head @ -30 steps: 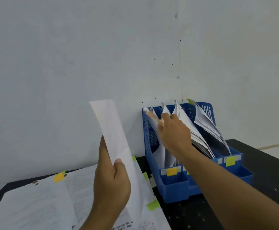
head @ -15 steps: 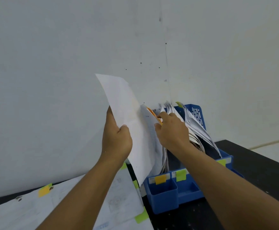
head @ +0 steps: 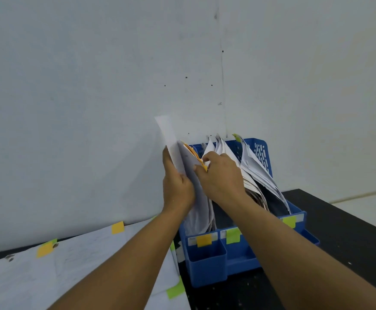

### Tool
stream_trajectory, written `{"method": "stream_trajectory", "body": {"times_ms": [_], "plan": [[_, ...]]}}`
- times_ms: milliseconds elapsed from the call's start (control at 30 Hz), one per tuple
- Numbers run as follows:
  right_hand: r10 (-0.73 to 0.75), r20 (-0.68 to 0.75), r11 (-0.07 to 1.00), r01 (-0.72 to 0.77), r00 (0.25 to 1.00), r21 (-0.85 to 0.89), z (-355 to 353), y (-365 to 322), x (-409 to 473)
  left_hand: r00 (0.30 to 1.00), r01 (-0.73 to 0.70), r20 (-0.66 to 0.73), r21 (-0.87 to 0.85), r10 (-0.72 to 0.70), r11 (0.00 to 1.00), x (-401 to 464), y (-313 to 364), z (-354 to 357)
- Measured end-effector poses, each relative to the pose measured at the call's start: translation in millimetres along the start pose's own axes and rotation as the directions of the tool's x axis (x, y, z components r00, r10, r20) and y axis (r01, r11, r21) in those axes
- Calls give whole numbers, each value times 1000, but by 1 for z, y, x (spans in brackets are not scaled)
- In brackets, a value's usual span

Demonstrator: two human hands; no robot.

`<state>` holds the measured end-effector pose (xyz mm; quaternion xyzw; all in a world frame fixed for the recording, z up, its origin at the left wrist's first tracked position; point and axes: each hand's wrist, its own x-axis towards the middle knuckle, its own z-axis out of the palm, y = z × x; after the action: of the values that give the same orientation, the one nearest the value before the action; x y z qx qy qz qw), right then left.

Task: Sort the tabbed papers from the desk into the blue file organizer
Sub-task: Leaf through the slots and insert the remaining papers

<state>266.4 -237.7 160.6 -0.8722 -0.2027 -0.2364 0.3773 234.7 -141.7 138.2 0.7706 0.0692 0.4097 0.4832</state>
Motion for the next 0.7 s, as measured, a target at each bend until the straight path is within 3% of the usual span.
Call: {"method": "stream_trajectory", "body": {"times_ms": [167,300,533,700], "plan": [[0,-8,999,0,1000,33,2,1,-1,996,13,88,-40,-9,999,-4,-27,9],[6,-15,999,-5,1000,46,4,2,1,993,87,80,-2,-86,996,-23,-40,7],[8,-4,1000,-8,1000,25,11,-3,0,950,243,202,-8,-236,970,-35,-48,-5],[-21,8,999,21,1000,-33,15,-8,-13,928,234,315,-71,-201,970,-44,-47,-37]]}}
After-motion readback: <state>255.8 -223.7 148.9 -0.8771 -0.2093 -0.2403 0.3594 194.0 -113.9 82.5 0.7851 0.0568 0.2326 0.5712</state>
